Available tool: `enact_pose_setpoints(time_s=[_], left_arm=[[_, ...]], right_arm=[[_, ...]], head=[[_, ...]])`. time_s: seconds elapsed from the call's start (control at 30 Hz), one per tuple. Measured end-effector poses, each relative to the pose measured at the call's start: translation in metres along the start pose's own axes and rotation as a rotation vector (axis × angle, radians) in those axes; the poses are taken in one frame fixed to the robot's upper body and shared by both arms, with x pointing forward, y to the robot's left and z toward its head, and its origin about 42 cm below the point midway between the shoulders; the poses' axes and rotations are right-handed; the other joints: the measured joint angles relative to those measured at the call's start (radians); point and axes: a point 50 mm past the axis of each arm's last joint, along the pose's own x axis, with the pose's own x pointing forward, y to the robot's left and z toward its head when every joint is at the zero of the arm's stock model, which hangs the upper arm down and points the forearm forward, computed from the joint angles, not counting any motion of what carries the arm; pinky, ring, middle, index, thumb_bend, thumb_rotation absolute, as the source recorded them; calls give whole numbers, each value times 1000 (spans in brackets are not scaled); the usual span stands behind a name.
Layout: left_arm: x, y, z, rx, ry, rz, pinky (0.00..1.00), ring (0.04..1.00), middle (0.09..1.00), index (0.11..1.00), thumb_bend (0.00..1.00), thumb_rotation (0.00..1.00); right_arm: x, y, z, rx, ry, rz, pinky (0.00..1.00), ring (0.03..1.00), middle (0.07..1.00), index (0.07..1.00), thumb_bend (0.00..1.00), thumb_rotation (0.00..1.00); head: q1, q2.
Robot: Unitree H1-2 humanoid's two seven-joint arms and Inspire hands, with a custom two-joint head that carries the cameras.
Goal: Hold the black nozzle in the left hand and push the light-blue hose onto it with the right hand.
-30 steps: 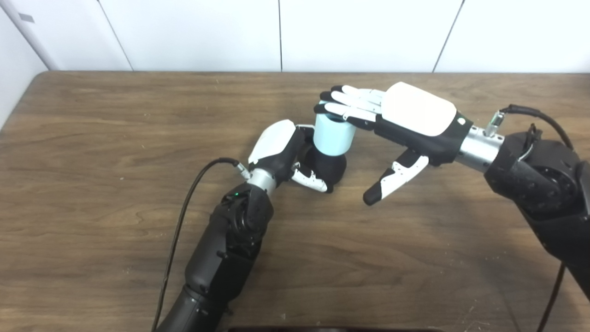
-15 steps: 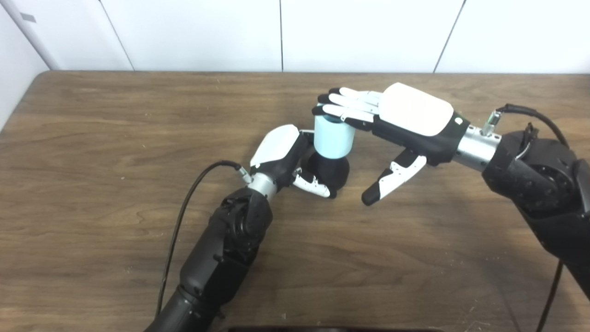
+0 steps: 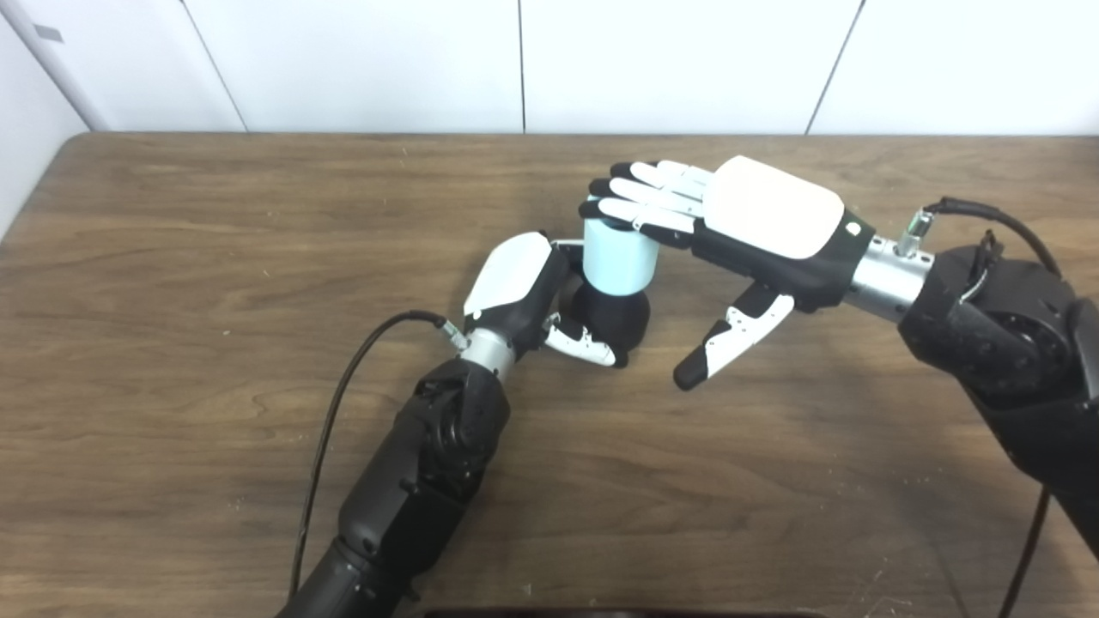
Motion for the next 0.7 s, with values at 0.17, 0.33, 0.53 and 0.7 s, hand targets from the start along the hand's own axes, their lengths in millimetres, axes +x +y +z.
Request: enact_pose_setpoints(time_s=[0.17,0.33,0.53,0.7], left_arm=[[-1,-2,-1,-14,-3,11,1000,762,483,486,524,0],[-1,-4,-2,-19,-6,12,1000,780,496,474,523,0],[-1,-5,-4,-3,-23,18,1000,809,528,452,519,0],[-2,-7,-7,15,-45,31,1000,800,541,444,516,0]], right_arm=[[0,0,1,-6,2,-1,988,1000,939,939,705,997],[0,0,1,-7,6,0,968,1000,934,939,707,999],[1,-1,1,-6,7,-1,956,1000,929,936,712,1000],[1,-3,2,-1,6,-4,955,1000,928,930,713,1000]], head=[[-2,2],[-3,2],[-2,3],[-2,5]])
